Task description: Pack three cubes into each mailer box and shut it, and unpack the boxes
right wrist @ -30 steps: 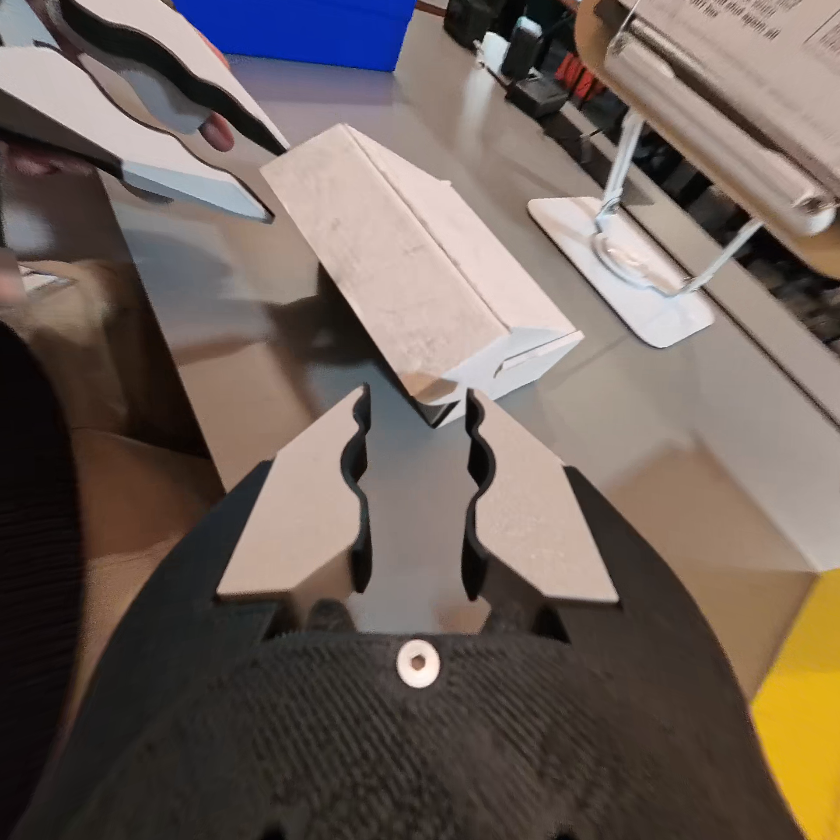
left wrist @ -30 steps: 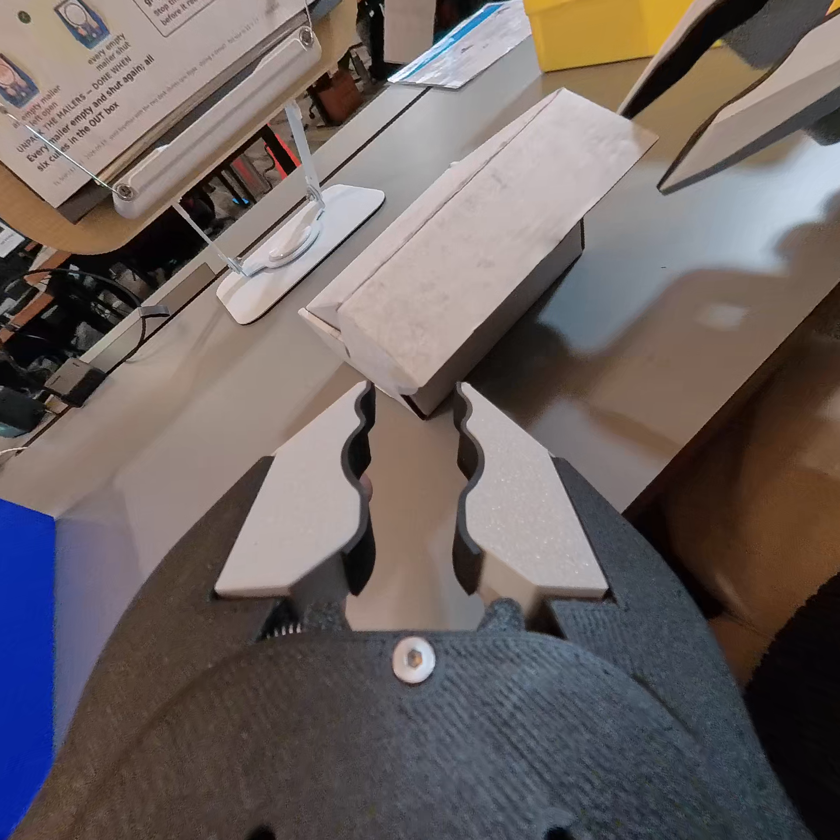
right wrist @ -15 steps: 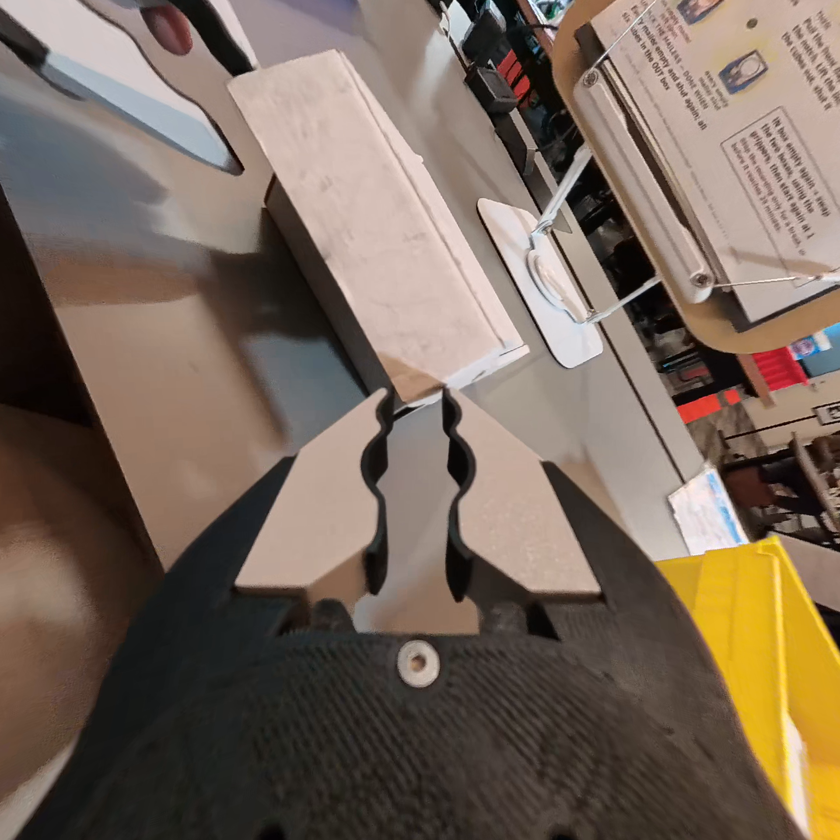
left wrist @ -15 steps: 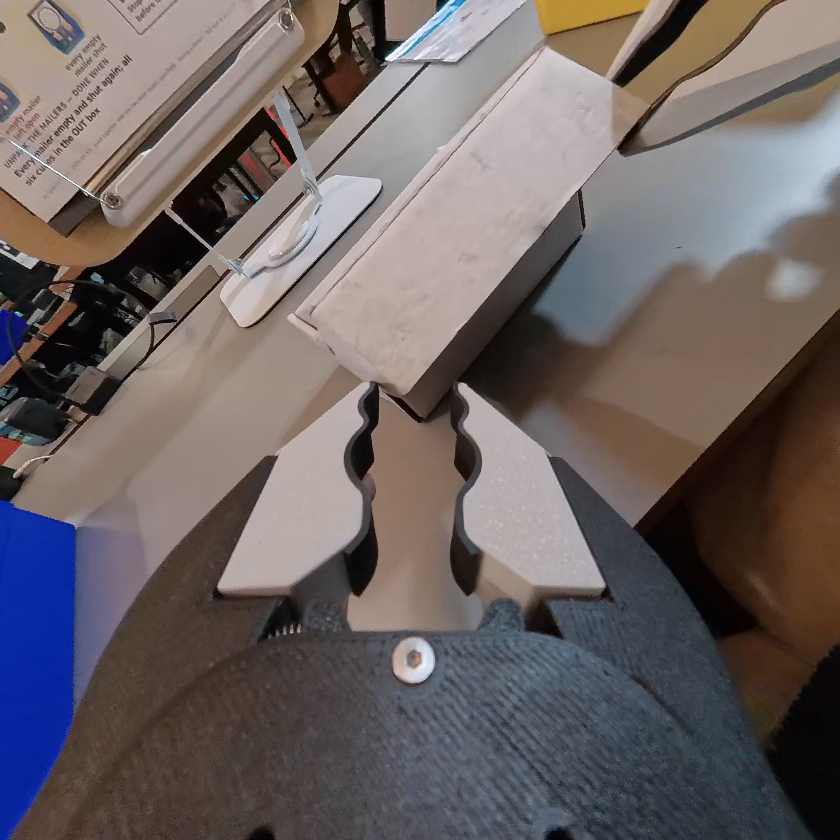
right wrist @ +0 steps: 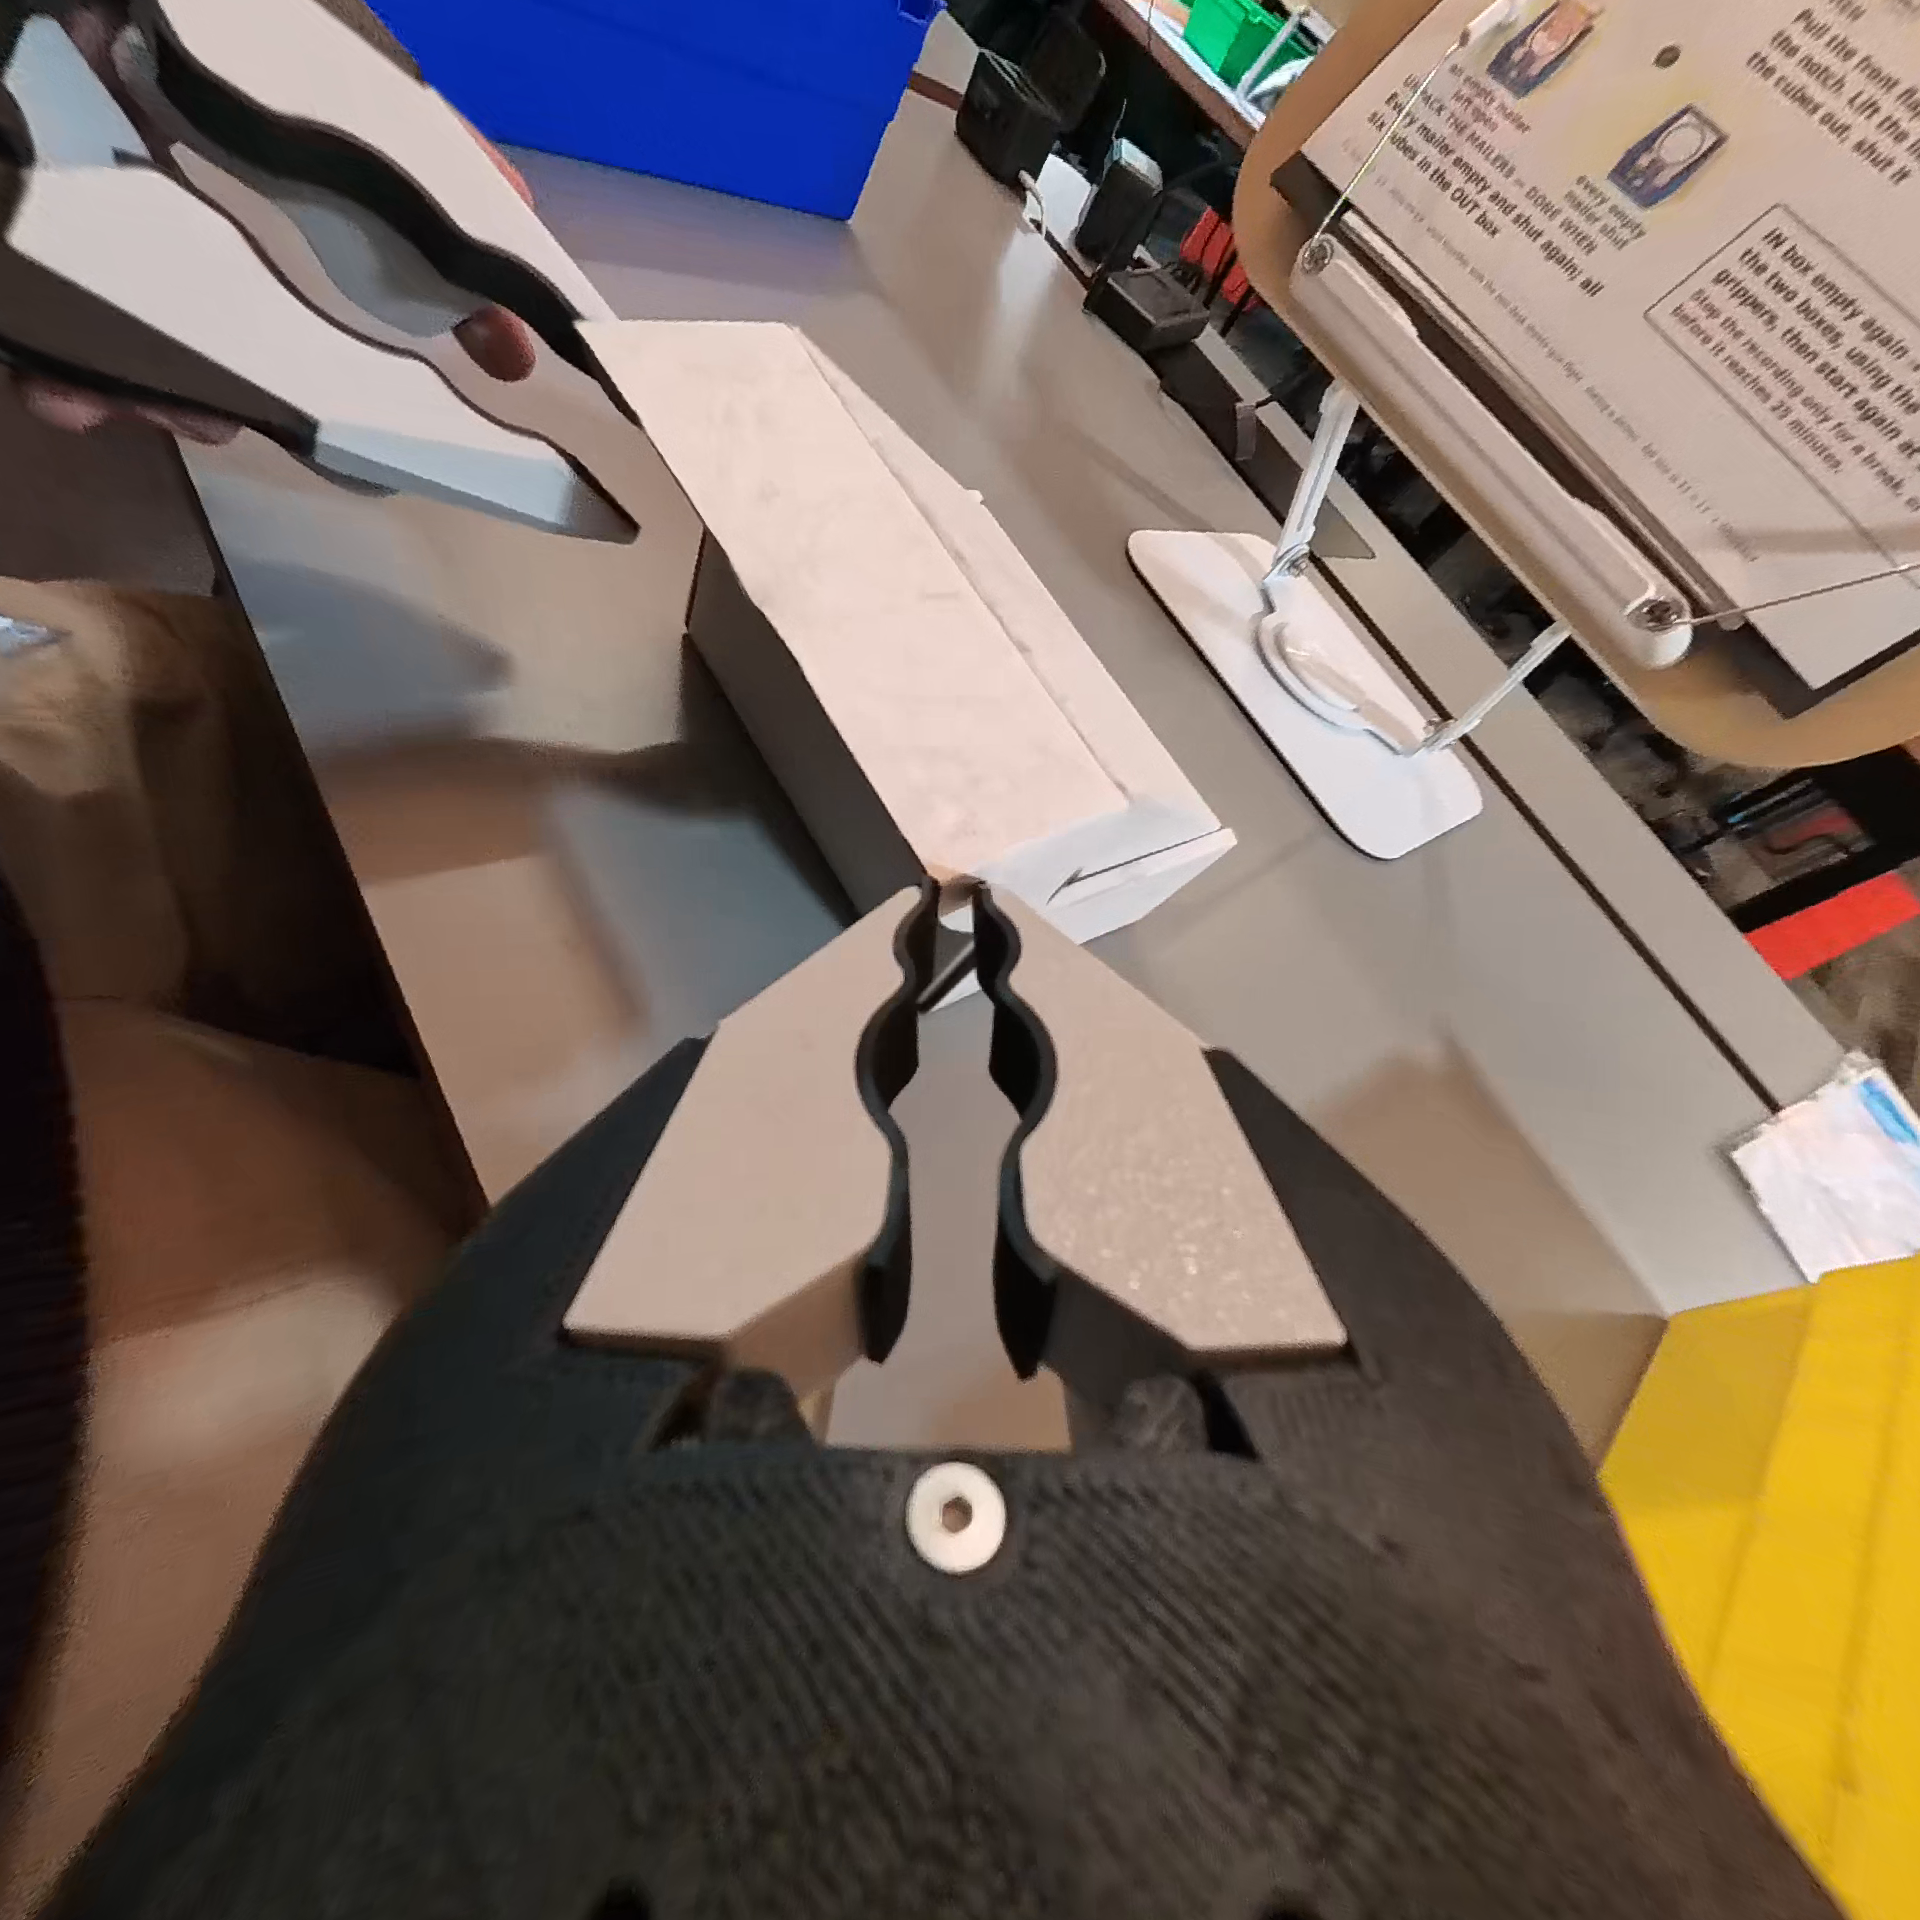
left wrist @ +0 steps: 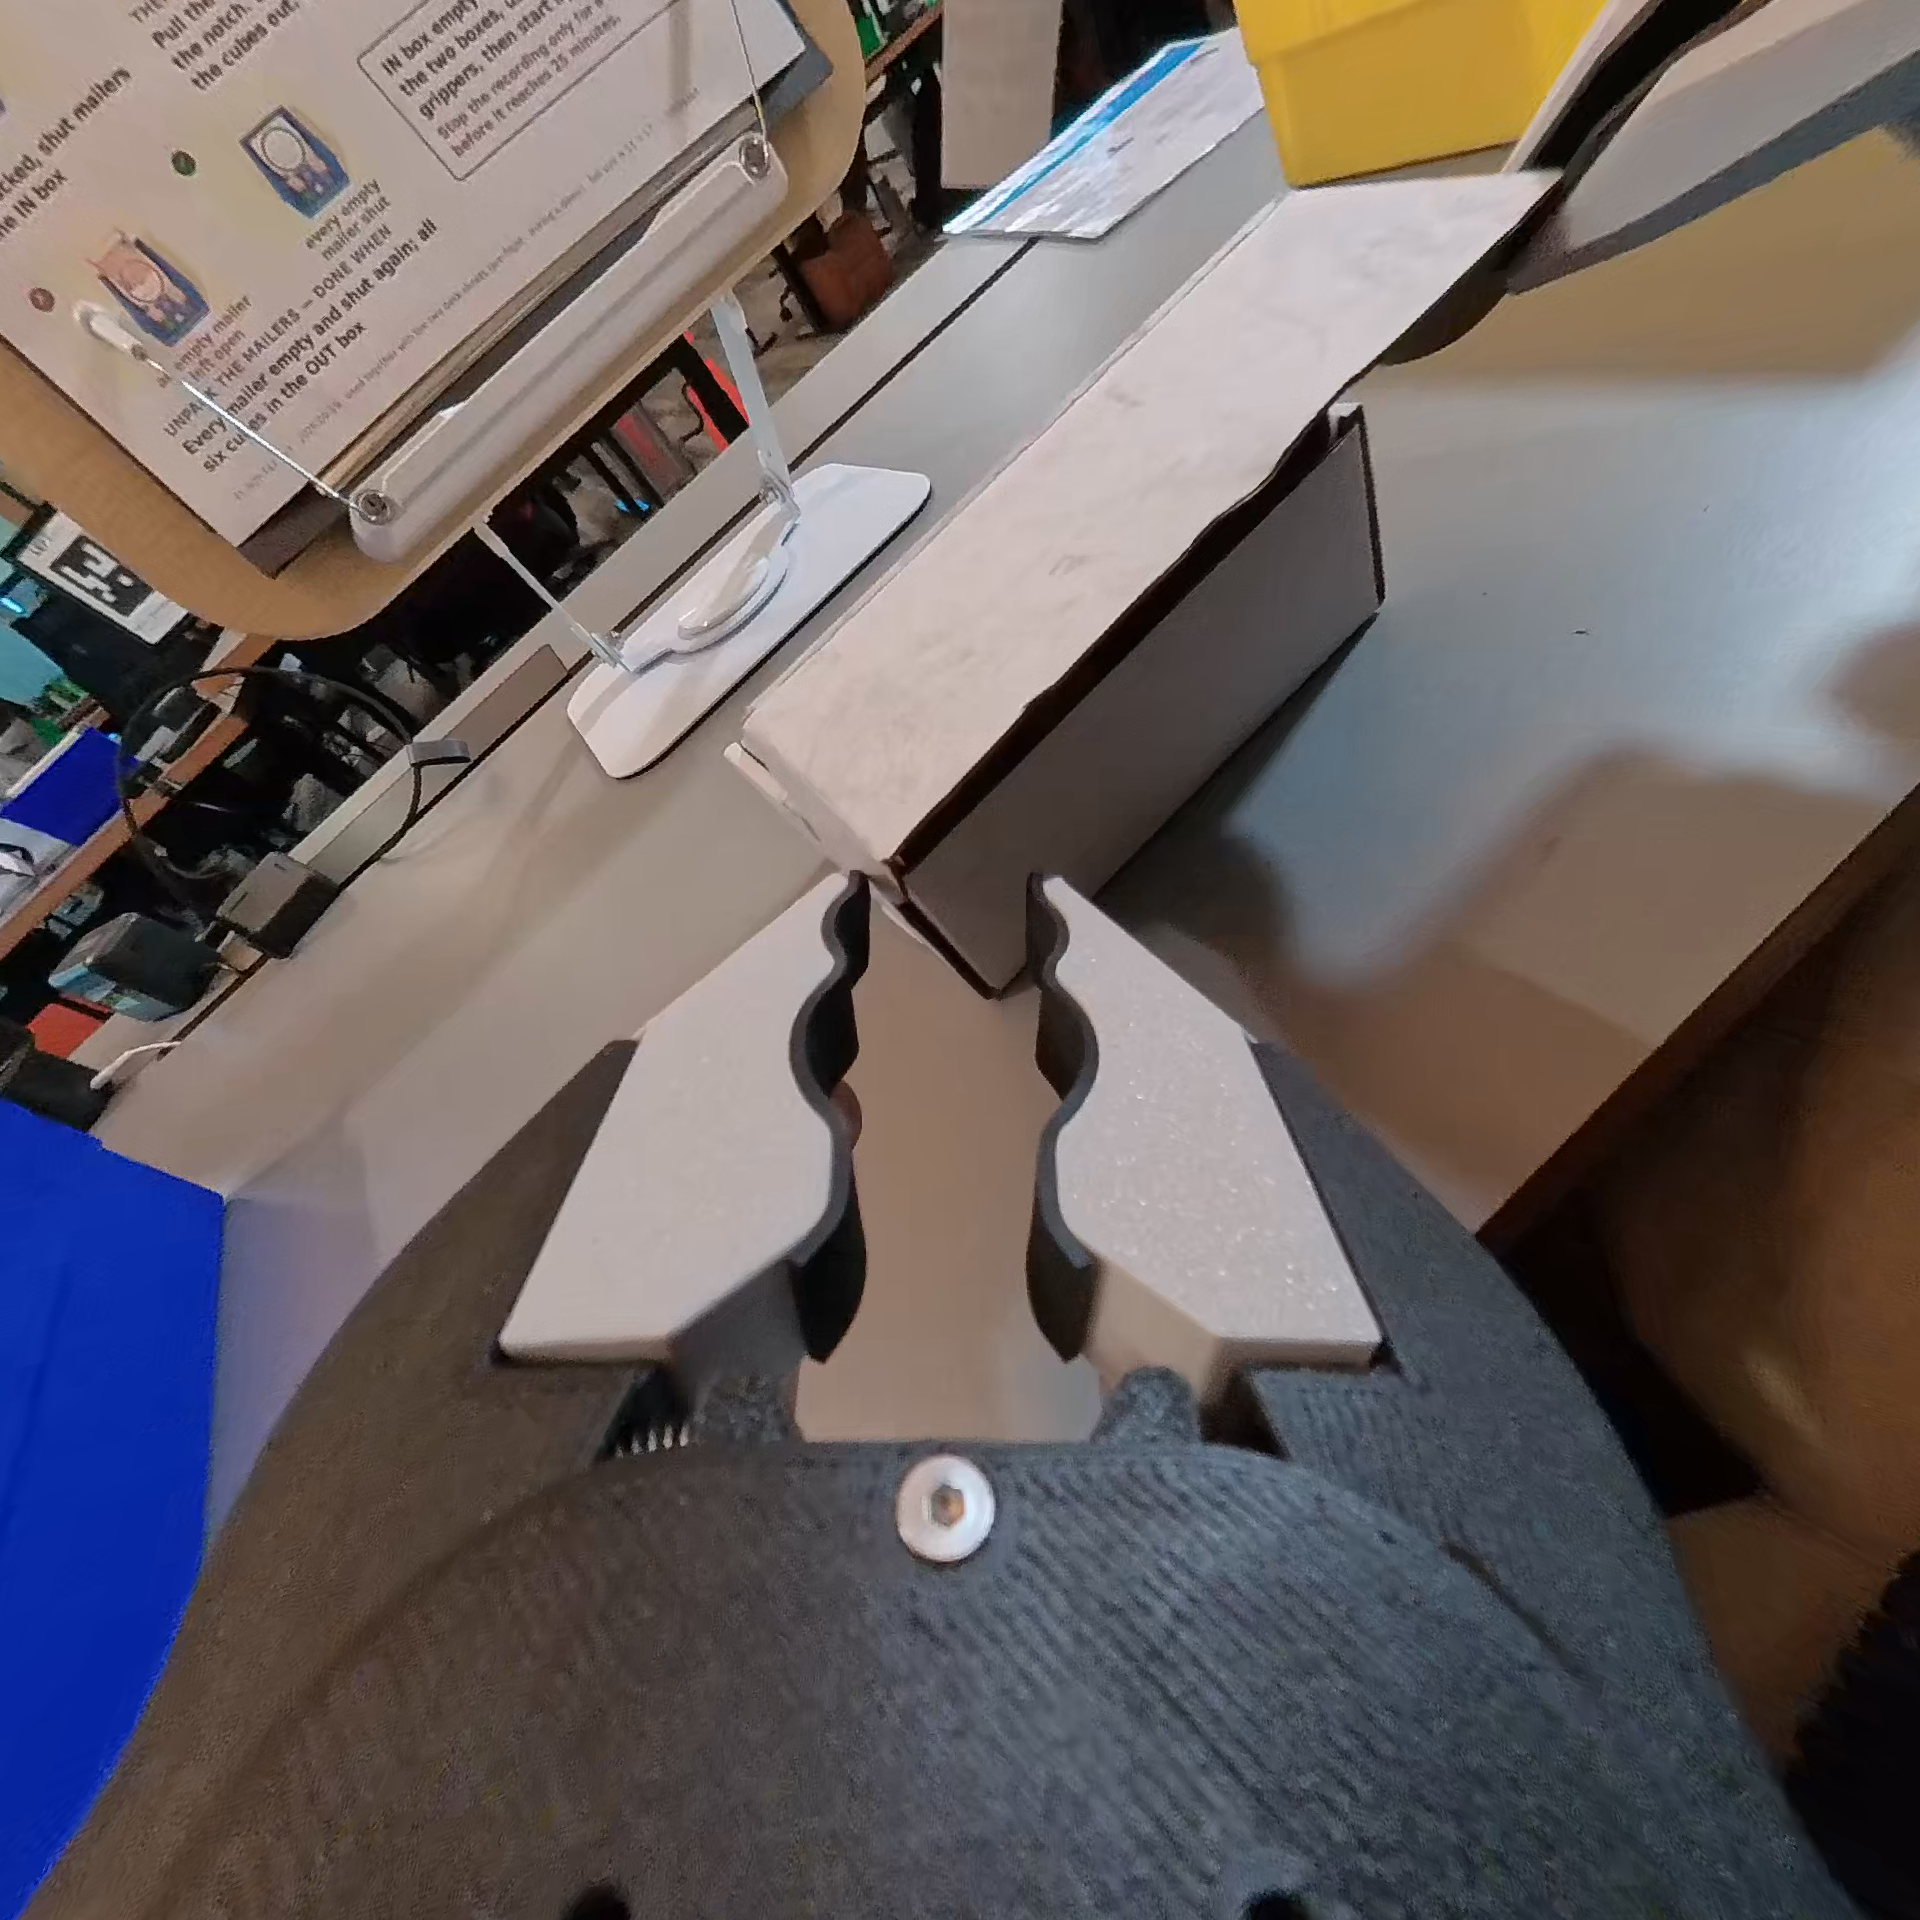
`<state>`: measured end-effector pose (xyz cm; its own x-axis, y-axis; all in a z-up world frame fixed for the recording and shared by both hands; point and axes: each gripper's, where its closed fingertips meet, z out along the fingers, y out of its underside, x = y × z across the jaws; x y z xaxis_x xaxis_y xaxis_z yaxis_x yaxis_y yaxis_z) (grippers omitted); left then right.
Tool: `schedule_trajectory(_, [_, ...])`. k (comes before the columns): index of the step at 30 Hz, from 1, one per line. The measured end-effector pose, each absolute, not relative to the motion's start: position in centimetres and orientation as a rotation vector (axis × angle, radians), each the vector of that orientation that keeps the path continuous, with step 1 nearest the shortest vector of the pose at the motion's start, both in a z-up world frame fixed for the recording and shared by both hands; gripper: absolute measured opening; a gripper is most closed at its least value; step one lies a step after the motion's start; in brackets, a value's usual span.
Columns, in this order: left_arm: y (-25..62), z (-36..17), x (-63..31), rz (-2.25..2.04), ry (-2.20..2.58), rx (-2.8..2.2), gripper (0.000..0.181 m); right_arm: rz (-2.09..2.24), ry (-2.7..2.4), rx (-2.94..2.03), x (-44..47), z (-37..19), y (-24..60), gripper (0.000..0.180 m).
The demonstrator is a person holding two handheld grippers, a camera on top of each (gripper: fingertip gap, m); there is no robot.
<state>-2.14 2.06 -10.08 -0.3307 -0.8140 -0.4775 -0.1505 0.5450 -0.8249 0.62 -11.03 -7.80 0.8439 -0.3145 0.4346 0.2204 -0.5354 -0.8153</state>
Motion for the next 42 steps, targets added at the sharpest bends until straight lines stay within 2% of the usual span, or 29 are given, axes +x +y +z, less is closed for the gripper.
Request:
schedule_trajectory(9, [2.5,-10.1,-1.4,-0.881,1.757,-0.883,0.029,-0.563,0.173,-2.024,0.6,-7.9,-11.1,0.004])
schedule_trajectory(15, [2.5,-10.1,-1.3,-0.883,1.744,-0.881,0.015,-0.47,0.223,-2.045,0.6,-8.9,-11.1,0.002])
schedule_trajectory(42, [1.4,-10.7,-1.6,-0.839,1.78,-0.876,0.016,-0.419,0.253,-2.082,1.1,-10.2,-11.7,0.0])
